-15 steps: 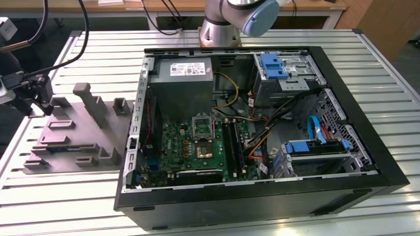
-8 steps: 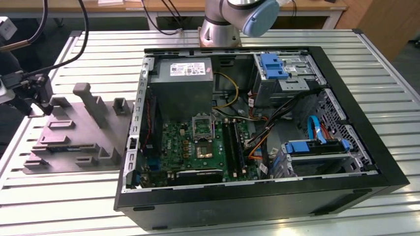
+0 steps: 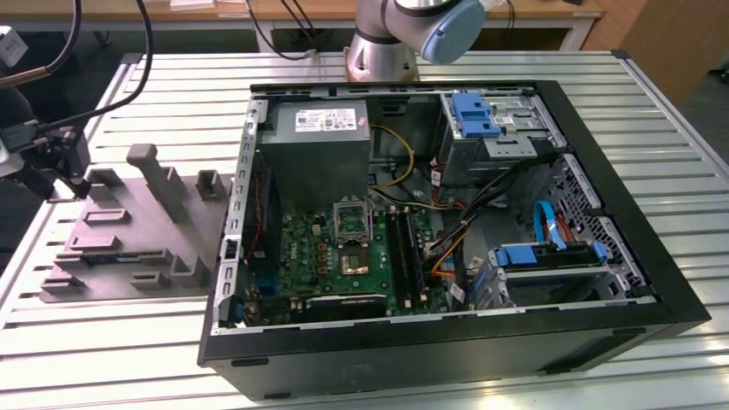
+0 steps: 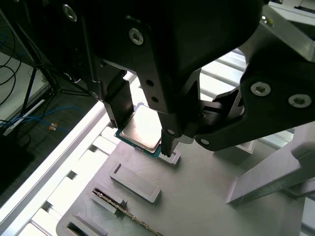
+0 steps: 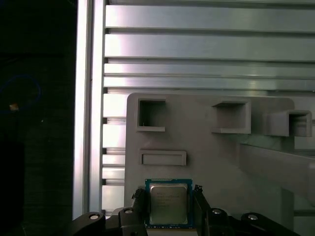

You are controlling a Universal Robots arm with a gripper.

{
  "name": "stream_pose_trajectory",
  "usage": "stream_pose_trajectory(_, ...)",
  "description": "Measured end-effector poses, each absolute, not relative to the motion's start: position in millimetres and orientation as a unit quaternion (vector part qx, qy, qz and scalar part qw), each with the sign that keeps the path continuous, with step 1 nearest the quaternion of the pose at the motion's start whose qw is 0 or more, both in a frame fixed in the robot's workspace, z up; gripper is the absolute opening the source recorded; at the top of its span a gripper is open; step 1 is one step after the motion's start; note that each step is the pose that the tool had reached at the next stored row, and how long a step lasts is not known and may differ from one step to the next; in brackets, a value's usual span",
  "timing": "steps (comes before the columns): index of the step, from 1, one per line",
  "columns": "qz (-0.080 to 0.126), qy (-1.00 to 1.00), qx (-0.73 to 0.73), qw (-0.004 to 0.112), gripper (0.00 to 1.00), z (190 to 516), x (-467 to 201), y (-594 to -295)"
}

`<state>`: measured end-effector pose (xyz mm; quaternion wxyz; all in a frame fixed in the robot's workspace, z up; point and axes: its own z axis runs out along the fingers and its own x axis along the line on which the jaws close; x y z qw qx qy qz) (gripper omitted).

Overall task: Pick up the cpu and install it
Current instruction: 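Pick up the cpu and move it towards the insertion slot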

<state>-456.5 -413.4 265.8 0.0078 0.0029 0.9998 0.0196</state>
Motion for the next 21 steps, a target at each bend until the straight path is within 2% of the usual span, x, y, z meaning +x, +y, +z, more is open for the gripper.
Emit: stream_pose_trajectory(21, 0.020, 1.000, 0.003, 0.008, 0.47, 280, -456, -413)
